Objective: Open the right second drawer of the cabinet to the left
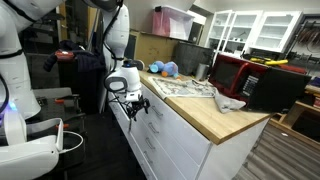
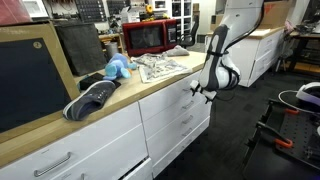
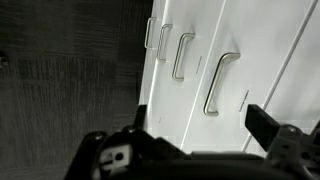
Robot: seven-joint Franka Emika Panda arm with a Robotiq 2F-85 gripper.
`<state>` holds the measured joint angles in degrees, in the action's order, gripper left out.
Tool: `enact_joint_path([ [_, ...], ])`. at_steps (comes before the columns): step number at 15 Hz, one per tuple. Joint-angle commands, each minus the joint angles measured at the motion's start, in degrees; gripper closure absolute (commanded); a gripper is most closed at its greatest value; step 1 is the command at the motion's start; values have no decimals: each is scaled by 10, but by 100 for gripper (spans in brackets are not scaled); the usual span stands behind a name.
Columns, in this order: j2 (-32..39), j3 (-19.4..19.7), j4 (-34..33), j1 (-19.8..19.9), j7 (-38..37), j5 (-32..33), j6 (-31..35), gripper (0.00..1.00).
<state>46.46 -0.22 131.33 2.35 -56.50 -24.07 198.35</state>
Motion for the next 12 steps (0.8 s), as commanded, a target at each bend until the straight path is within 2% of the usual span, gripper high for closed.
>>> enact_joint_path([
  [1, 6, 4, -19, -6, 25, -13, 0, 0],
  [5, 24, 13, -33, -39, 27, -33, 0, 0],
  [8, 57, 36, -33, -80, 26, -57, -2, 0],
  [12, 110, 68, -66, -131, 19, -91, -2, 0],
])
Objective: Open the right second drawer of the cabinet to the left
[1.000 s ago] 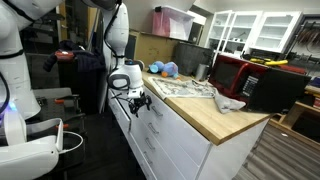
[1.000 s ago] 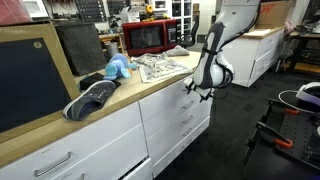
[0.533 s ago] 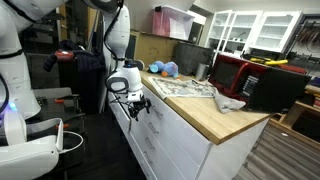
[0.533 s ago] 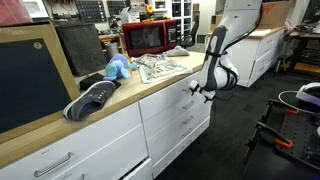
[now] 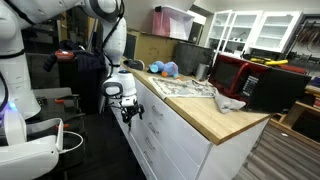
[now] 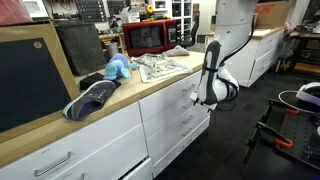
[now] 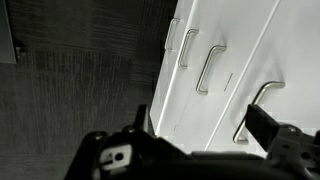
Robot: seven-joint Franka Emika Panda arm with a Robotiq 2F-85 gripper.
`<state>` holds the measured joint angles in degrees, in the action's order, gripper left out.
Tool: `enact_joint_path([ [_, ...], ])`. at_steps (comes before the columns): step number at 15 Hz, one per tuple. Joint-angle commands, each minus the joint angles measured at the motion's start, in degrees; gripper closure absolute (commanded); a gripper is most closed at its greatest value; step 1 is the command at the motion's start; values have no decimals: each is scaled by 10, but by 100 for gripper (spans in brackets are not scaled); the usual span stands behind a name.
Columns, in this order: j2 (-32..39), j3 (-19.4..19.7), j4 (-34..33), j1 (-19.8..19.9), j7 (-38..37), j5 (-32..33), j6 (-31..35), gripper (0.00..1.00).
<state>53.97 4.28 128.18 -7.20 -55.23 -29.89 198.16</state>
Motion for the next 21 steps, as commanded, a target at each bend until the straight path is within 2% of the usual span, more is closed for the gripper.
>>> enact_joint_path([
  [1, 45, 28, -43, -45, 5, -40, 0, 0],
  [7, 94, 41, -109, -71, 5, -92, 0, 0],
  [8, 104, 55, -119, -85, -13, -91, -9, 0],
  [9, 113, 54, -133, -84, 5, -116, -10, 0],
  [15, 149, 103, -187, -127, -30, -146, -55, 0],
  [21, 179, 162, -235, -171, -73, -165, -137, 0],
])
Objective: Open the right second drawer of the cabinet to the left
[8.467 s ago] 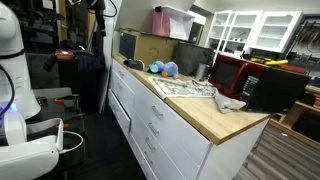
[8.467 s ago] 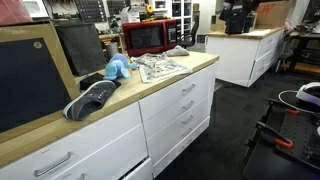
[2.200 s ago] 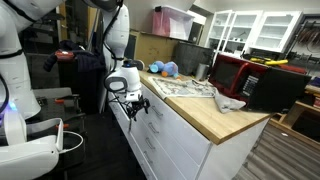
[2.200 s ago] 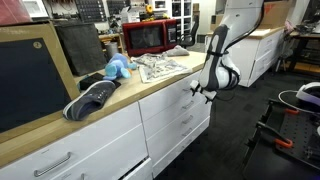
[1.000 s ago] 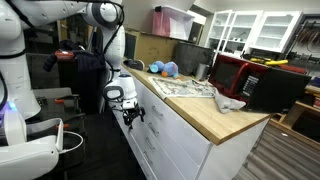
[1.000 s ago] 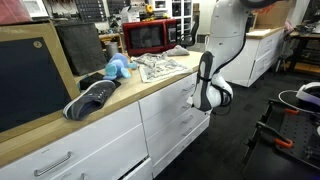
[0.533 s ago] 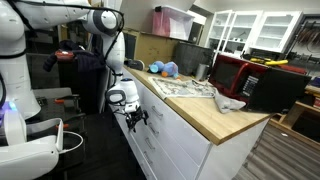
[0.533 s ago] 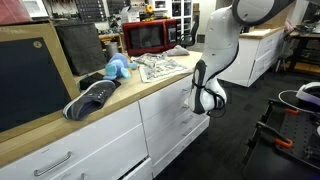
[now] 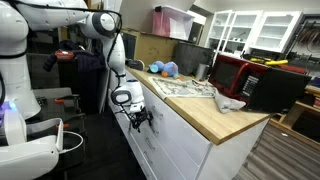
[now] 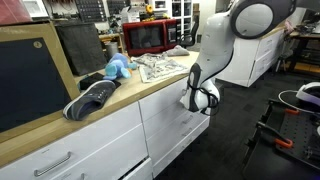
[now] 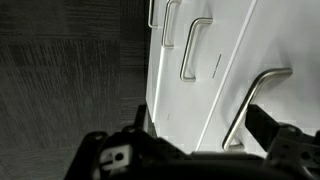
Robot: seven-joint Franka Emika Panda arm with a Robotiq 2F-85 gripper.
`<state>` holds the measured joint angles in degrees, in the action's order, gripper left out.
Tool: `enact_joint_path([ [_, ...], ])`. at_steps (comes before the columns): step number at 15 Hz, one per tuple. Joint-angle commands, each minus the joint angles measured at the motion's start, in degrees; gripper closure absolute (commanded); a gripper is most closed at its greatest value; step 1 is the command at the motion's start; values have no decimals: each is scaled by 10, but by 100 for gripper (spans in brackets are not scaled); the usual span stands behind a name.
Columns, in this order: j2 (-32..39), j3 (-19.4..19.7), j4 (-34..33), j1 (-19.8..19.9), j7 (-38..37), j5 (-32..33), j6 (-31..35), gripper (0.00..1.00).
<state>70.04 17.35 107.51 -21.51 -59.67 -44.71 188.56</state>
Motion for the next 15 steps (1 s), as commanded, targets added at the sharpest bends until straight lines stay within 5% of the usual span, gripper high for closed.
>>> enact_joint_path([
  [1, 18, 35, -32, -29, -35, -13, -46, 0],
  [15, 20, 25, -28, -21, -36, 11, -27, 0],
])
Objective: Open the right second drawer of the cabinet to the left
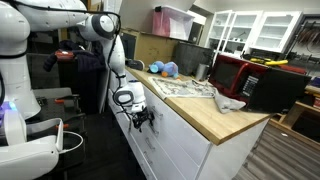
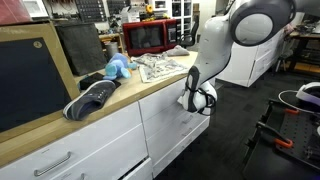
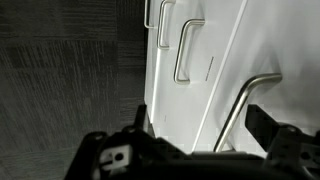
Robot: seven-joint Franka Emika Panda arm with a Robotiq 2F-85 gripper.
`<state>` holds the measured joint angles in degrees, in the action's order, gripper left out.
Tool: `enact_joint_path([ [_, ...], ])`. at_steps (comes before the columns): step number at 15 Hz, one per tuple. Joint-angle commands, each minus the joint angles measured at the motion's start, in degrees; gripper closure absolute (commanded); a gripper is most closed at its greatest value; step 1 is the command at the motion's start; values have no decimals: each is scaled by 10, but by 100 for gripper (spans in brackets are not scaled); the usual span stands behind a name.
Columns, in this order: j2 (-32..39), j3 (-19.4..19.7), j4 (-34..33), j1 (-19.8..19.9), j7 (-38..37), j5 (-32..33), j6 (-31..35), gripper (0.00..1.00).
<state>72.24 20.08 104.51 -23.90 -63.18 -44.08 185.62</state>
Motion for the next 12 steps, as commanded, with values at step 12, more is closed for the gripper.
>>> enact_joint_path([
  [12, -12, -295, -52, 352, -1, 157, 130, 0],
])
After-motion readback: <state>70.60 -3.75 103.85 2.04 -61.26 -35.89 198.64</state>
